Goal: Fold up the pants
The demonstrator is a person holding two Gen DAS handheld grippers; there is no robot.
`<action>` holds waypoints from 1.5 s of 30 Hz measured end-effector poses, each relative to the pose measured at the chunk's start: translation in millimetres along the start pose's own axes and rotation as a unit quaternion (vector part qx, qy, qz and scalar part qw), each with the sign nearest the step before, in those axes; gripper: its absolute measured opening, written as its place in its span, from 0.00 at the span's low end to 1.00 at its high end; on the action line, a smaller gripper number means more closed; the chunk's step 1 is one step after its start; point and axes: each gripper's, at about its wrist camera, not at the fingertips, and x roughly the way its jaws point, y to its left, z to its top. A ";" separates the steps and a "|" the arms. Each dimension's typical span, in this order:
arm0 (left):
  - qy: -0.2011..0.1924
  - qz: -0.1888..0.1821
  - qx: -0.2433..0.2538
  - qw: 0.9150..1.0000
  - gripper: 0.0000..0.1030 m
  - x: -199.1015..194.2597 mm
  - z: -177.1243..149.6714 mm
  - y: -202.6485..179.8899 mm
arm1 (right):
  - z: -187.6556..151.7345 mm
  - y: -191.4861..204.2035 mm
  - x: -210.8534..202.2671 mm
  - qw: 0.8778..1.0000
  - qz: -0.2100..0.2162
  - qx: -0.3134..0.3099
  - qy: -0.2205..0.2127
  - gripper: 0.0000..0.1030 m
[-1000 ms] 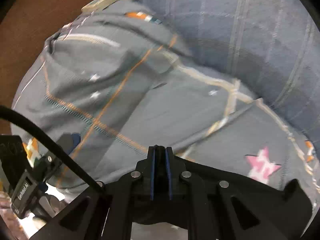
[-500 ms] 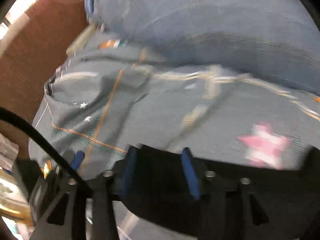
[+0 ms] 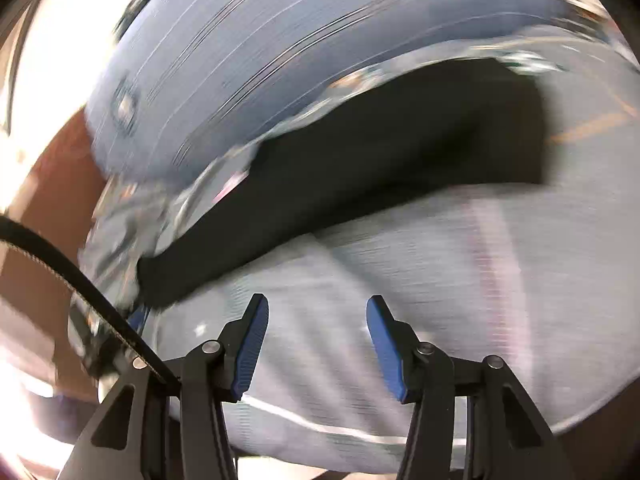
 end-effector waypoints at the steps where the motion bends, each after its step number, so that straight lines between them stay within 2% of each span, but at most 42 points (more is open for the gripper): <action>1: -0.001 0.014 0.012 1.000 0.50 -1.6 -3.7 -5.2 | 1.3 -12.8 -8.2 1.000 -0.009 0.010 -0.009 0.55; 3: 0.004 0.023 0.021 1.000 0.51 -1.3 -7.7 -9.6 | 1.6 -42.0 -25.1 0.999 -0.023 0.038 -0.027 0.55; 6: -0.001 0.039 0.040 0.998 0.52 -1.2 -16.4 -12.8 | -0.5 -73.5 -41.3 0.996 -0.018 0.075 -0.044 0.55; 11: -0.018 0.065 0.077 0.995 0.61 -0.7 -27.6 -22.3 | -7.9 -89.8 -55.2 0.995 -0.033 0.084 -0.050 0.55; 17: -0.017 0.047 0.073 0.996 0.72 -0.2 -27.2 -20.4 | -6.7 -88.0 -53.3 0.994 -0.055 0.084 -0.040 0.56; 24: -0.018 0.032 0.066 0.997 0.77 -1.3 -26.4 -19.5 | 0.5 -71.1 -37.3 0.993 -0.082 0.081 -0.031 0.56; 34: -0.020 0.009 0.057 0.998 0.81 -4.5 -26.9 -16.0 | 7.7 -52.5 -34.6 0.993 -0.087 0.077 -0.032 0.60; 41: -0.020 0.018 0.061 0.998 0.82 -2.5 -27.2 -18.0 | 19.0 -78.0 -49.1 0.992 -0.063 0.094 -0.054 0.61; 45: -0.020 0.020 0.063 0.998 0.82 -1.6 -26.6 -18.8 | 35.3 -98.9 -48.7 0.990 -0.076 0.097 -0.060 0.63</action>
